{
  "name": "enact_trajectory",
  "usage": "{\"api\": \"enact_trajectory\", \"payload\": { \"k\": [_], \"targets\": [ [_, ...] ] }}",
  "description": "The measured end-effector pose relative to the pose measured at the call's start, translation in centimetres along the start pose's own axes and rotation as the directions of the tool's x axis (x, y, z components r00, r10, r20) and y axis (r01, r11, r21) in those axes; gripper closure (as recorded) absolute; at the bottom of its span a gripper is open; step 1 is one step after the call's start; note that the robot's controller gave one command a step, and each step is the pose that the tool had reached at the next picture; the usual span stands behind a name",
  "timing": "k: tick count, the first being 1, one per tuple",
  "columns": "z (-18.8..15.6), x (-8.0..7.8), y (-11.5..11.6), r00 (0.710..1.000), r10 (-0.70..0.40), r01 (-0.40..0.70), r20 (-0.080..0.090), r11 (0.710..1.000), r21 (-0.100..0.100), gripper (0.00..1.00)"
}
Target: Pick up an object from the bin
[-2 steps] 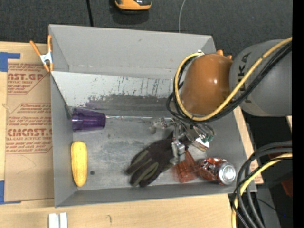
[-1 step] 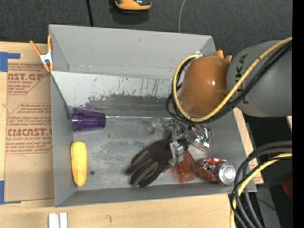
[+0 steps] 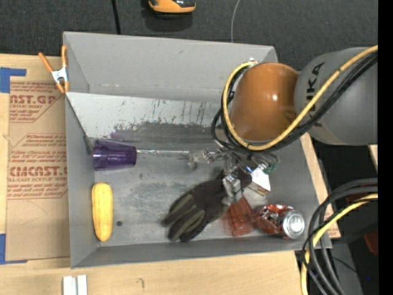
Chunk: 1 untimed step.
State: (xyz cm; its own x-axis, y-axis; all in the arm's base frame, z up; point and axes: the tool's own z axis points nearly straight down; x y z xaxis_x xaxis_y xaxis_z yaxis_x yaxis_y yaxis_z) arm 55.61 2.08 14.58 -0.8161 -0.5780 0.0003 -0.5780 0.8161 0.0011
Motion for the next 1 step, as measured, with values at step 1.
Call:
{"api": "enact_trajectory", "payload": {
  "k": [1],
  "targets": [
    [7.51,-2.20,0.24,0.998,-0.064,0.064,0.002,0.998,0.000,1.00]
  ]
}}
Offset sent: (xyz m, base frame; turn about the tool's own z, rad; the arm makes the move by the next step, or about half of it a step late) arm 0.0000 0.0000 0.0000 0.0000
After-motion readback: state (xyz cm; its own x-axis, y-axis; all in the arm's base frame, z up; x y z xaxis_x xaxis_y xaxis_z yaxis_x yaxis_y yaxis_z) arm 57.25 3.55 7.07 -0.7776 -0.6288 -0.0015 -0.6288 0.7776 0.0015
